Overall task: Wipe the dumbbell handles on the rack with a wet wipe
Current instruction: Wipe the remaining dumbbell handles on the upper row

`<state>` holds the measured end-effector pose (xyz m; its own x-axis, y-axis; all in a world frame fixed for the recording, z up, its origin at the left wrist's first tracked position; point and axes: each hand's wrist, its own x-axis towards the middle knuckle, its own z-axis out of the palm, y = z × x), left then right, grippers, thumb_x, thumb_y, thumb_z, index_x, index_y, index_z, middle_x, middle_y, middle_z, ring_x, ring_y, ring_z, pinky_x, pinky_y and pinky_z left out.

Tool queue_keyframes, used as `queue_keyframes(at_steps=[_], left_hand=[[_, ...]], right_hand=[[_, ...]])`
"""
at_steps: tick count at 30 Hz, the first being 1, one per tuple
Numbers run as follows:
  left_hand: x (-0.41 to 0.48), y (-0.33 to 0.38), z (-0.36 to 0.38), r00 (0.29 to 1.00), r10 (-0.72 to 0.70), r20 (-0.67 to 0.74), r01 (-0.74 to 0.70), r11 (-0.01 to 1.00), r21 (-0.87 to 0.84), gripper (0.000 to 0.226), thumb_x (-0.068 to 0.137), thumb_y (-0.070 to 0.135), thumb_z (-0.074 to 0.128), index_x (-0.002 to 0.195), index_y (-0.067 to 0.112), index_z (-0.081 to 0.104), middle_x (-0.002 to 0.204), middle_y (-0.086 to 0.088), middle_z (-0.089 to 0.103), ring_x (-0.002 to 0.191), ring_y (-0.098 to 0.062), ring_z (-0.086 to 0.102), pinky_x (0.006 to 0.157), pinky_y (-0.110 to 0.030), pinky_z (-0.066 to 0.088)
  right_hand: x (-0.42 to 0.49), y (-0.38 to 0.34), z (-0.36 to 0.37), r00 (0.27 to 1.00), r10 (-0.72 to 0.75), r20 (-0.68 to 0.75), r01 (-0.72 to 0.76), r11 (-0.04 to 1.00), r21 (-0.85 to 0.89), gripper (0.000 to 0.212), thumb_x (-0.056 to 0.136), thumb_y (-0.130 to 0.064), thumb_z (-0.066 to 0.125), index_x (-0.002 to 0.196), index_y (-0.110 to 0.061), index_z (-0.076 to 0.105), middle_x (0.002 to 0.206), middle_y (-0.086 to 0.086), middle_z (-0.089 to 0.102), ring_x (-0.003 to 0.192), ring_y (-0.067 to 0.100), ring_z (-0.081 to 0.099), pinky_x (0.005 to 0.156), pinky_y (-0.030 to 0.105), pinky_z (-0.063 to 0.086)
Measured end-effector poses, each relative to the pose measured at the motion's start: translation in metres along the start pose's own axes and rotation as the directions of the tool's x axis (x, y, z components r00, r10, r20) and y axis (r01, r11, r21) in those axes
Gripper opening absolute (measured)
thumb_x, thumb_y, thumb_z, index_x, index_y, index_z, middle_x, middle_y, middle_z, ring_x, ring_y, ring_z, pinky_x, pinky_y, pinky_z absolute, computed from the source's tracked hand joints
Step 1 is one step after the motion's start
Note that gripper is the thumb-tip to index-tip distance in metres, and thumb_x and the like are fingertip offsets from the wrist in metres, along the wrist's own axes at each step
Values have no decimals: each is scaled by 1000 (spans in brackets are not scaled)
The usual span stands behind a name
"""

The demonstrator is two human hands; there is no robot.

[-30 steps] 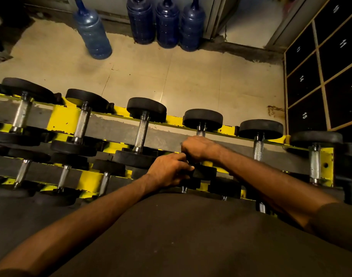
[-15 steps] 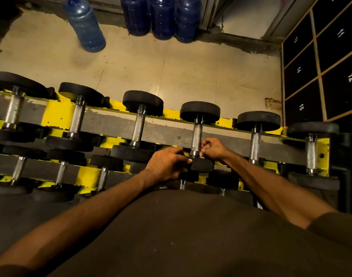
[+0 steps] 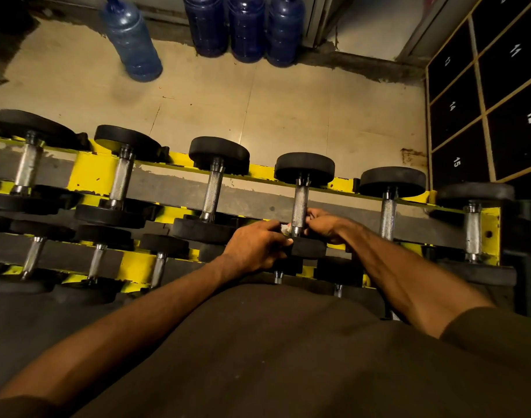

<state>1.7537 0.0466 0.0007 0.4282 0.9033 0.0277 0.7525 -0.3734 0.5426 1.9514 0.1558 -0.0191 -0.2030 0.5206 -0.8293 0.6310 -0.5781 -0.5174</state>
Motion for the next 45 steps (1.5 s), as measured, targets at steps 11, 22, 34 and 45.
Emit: queue_keyframes(at_steps=[11,22,34,45], left_hand=[[-2,-1,2,999,-24,23,24,1000,4,31,85,33,79,114,23,73,110,1,63,96,-15,60,76,-21,41],[-3,-2,5,1000,-24,13,24,1000,-7,28,86,33,79,111,23,74,106,2,63,92,-12,59,73,-21,45],[-2,-3,2,1000,-17,5,17,1000,-18,29,85,35,79,112,25,73,106,3,62,91,-12,59,73,-21,46],[-2,0,-1,999,-41,7,41,999,-25,26,86,35,78,109,25,74,109,4,64,93,-13,60,74,-21,43]], right_hand=[[-20,10,-17,991,-111,-79,91,969,-229,16,89,-5,66,100,-11,74,104,7,69,100,19,62,89,37,55],[-33,2,1,796,-457,-397,371,887,-276,8,84,-15,77,91,-16,75,87,-3,72,79,6,69,71,25,60],[-26,12,1,798,-488,-354,408,869,-280,15,80,-13,80,90,-20,72,86,-4,71,80,10,70,73,35,62],[-30,-24,10,776,-631,9,468,566,-678,15,86,-15,74,101,-12,75,96,-3,66,83,3,59,72,21,53]])
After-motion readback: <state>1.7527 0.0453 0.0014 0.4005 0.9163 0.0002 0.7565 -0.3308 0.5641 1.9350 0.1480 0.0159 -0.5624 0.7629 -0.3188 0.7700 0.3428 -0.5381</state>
